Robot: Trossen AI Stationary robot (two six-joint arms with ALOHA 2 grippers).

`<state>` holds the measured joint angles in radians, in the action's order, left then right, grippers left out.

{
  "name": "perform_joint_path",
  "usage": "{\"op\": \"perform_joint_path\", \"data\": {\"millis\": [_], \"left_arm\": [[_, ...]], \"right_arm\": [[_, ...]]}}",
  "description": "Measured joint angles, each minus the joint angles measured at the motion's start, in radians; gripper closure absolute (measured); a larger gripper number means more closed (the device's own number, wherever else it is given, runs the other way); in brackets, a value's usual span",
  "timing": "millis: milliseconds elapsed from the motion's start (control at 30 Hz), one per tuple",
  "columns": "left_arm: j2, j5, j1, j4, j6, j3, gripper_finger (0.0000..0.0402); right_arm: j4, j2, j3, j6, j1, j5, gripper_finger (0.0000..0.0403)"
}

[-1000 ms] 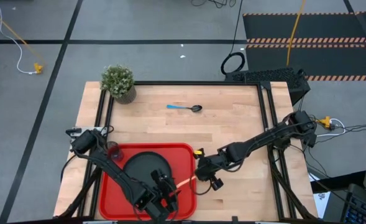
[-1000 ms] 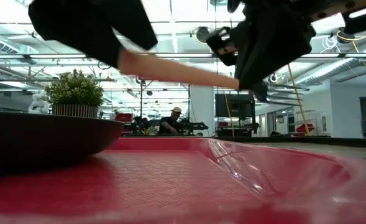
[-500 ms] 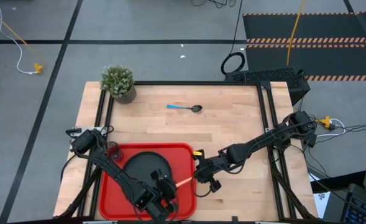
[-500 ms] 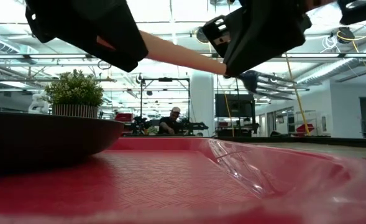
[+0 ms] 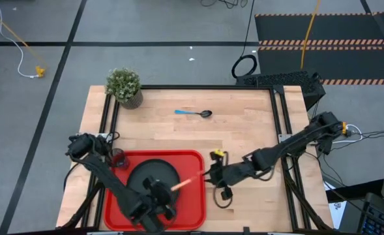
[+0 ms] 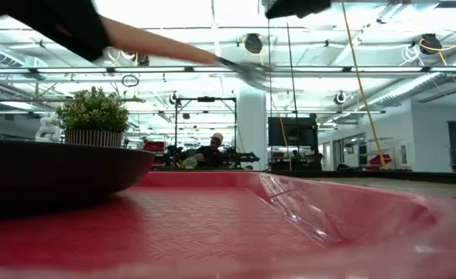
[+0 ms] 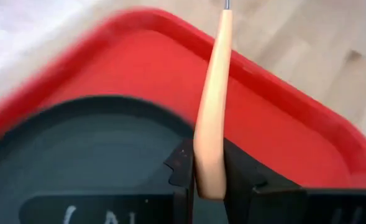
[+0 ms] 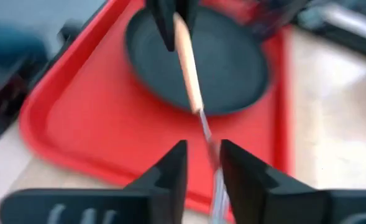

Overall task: Pick and place plate/cup/fork/spoon on tray
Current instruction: Put the orange fork on the red serving tray on the right side of the black plate

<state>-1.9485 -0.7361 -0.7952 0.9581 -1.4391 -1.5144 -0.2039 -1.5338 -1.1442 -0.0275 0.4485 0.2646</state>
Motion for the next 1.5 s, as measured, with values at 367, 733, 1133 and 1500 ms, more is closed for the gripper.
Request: {"op": "perform_joint_path", "data": {"millis": [367, 733, 1133, 1500], "left_arm": [[0.013, -0.509, -0.167, 0.038, -0.389, 0.037, 0.0354], [-0.04, -0.767, -0.082, -0.499, 0.087, 0.067, 0.0354], [-0.04, -0.737, -0.058, -0.996, 0.62, 0.066, 0.0351], [-0.041, -0.7, -0.039, -1.036, 0.692, 0.066, 0.0349]], "right_arm": [[0.761, 0.104, 0.287, 0.208, 0.066, 0.259, 0.0239], [1.436, -0.128, 0.395, 0.318, 0.064, 0.226, 0.0239], [1.509, -0.203, 0.252, 0.219, 0.064, 0.08, 0.0254], [1.516, -0.204, 0.233, 0.17, 0.063, 0.047, 0.0391]]}}
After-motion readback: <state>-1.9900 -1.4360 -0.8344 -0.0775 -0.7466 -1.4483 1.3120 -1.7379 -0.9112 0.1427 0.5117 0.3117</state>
